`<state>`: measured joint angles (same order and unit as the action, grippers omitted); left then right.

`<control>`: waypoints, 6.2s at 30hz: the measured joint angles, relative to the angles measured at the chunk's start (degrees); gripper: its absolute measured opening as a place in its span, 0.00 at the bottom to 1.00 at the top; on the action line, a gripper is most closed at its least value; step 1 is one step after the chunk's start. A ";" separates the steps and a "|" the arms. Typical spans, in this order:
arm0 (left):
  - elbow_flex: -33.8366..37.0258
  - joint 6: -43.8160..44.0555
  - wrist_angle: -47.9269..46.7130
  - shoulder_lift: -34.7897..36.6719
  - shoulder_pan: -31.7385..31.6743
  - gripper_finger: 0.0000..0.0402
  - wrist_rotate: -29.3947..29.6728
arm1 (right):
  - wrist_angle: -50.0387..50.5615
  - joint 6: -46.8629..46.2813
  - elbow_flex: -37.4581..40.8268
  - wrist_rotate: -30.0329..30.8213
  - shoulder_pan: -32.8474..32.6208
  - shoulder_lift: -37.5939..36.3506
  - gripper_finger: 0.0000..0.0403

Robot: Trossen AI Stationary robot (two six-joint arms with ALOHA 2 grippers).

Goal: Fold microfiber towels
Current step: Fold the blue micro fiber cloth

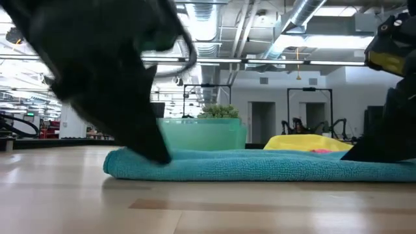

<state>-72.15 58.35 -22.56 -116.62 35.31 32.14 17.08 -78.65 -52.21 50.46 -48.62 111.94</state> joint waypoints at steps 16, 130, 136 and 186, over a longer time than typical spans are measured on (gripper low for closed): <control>0.13 -0.73 -2.43 3.58 -0.17 0.08 -5.41 | 0.51 4.47 -1.93 -1.49 -0.62 -2.87 0.29; -0.85 11.09 -6.57 -1.42 1.62 0.30 1.79 | 5.84 -23.47 4.07 -31.29 8.58 -12.89 0.27; -6.38 6.20 -12.50 -1.73 1.39 0.30 -0.51 | 5.84 -23.39 4.05 -31.07 8.59 -12.84 0.07; 0.27 -23.82 16.04 -1.62 -14.16 0.00 -13.87 | 8.55 -21.64 2.16 -31.48 8.65 -14.75 0.04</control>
<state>-71.88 34.53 -6.52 -118.24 21.15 18.27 25.63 -100.30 -50.04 18.98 -39.97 97.19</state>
